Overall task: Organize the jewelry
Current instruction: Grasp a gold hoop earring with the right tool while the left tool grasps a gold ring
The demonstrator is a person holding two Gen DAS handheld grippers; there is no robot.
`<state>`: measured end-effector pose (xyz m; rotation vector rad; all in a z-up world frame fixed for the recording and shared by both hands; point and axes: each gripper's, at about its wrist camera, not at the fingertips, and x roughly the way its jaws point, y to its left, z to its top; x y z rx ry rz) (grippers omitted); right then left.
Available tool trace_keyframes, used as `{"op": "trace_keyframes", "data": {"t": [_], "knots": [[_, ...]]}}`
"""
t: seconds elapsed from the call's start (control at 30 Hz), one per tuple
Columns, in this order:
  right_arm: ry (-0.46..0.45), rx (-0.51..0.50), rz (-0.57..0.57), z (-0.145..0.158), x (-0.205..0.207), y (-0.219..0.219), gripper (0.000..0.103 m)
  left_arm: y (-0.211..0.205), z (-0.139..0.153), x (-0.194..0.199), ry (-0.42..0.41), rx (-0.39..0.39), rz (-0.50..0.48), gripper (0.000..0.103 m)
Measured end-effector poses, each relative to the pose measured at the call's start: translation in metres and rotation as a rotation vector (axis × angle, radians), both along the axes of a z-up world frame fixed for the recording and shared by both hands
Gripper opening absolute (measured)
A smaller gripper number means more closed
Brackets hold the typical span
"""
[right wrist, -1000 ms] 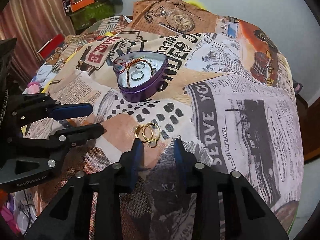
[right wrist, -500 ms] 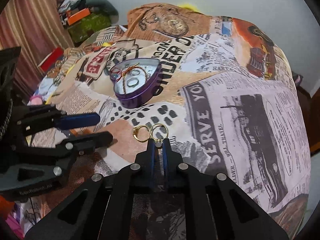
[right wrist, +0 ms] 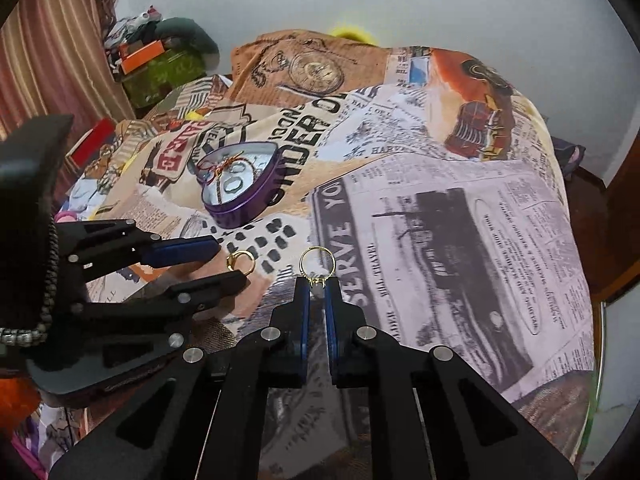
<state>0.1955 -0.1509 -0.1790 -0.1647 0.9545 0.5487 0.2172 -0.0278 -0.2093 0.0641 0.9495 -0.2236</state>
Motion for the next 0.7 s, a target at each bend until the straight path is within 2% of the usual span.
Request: {"op": "trace_keyframes", "data": {"t": [0.2, 0.3, 0.5, 0.63, 0.67, 0.7], "knots": [[-0.006, 0.011, -0.022, 0.001, 0.002, -0.007, 0.007, 0.008, -0.002, 0.006, 0.02, -0.047, -0.006, 0.003], [-0.002, 0.014, -0.026, -0.001, 0.002, -0.007, 0.007, 0.01, -0.001, 0.005, 0.014, -0.055, -0.007, 0.0], [-0.002, 0.017, -0.034, 0.002, 0.003, -0.01, 0.007, 0.011, 0.003, -0.004, -0.01, -0.067, -0.008, 0.0], [-0.012, 0.017, -0.038, 0.007, 0.003, -0.009, 0.007, 0.01, 0.007, -0.01, -0.014, -0.03, -0.014, 0.0], [-0.016, 0.017, -0.038, 0.009, 0.002, -0.009, 0.007, 0.009, 0.007, -0.01, -0.009, -0.02, -0.016, 0.004], [-0.019, 0.018, -0.038, 0.01, 0.002, -0.009, 0.007, 0.009, 0.007, -0.009, -0.004, -0.01, -0.015, 0.015]]}}
